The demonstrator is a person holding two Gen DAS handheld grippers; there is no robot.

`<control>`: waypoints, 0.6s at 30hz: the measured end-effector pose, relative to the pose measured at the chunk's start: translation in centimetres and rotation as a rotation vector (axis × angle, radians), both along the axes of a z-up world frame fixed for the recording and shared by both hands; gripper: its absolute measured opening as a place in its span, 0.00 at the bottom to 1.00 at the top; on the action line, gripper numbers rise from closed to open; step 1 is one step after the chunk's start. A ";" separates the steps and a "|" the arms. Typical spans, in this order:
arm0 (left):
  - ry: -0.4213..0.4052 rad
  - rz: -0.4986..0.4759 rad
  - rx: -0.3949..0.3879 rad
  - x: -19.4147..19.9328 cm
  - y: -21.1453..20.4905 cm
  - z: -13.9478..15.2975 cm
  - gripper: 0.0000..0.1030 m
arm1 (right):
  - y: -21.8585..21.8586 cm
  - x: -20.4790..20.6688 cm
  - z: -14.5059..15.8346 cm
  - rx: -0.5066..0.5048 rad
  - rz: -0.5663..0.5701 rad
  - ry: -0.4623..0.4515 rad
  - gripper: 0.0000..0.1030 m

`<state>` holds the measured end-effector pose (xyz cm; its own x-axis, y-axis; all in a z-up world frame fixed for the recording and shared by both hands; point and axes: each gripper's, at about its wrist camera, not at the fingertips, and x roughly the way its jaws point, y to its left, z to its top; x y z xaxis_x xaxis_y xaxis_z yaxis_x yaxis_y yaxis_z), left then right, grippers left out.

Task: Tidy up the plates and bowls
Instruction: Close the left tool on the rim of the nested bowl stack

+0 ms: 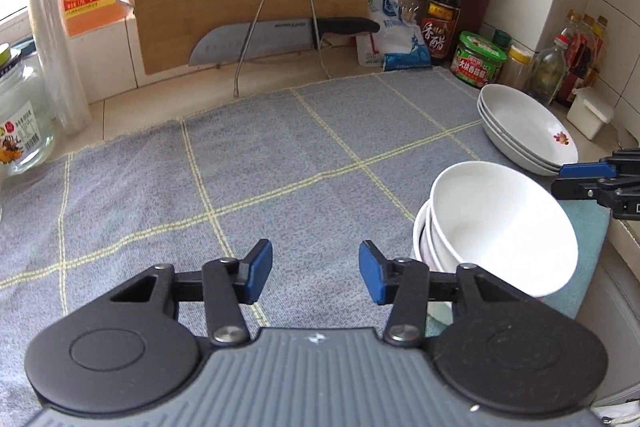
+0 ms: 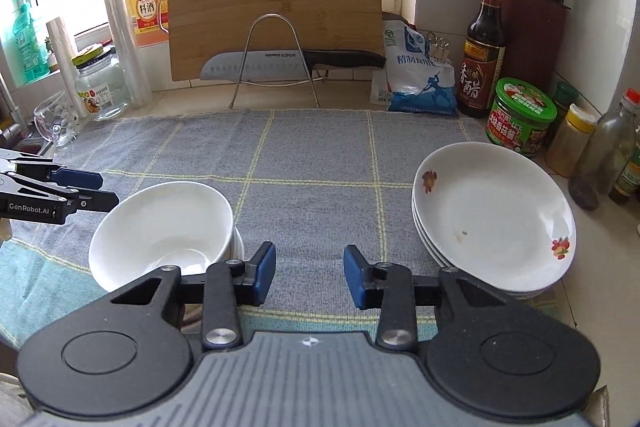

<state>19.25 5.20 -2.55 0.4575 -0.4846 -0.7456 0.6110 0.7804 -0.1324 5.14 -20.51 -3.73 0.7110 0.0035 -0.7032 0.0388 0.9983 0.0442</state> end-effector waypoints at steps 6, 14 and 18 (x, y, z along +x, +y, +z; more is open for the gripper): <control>0.070 -0.041 0.014 -0.2 -1.4 -2.7 0.39 | 1.9 0.8 -3.4 0.006 0.045 0.076 0.23; 0.122 -0.106 -0.063 0.4 -1.8 -3.0 0.28 | 1.6 0.7 -4.1 0.112 0.092 0.042 0.21; 0.129 -0.143 -0.087 0.3 -1.8 -2.8 0.28 | 1.0 0.8 -3.9 0.149 0.098 0.041 0.21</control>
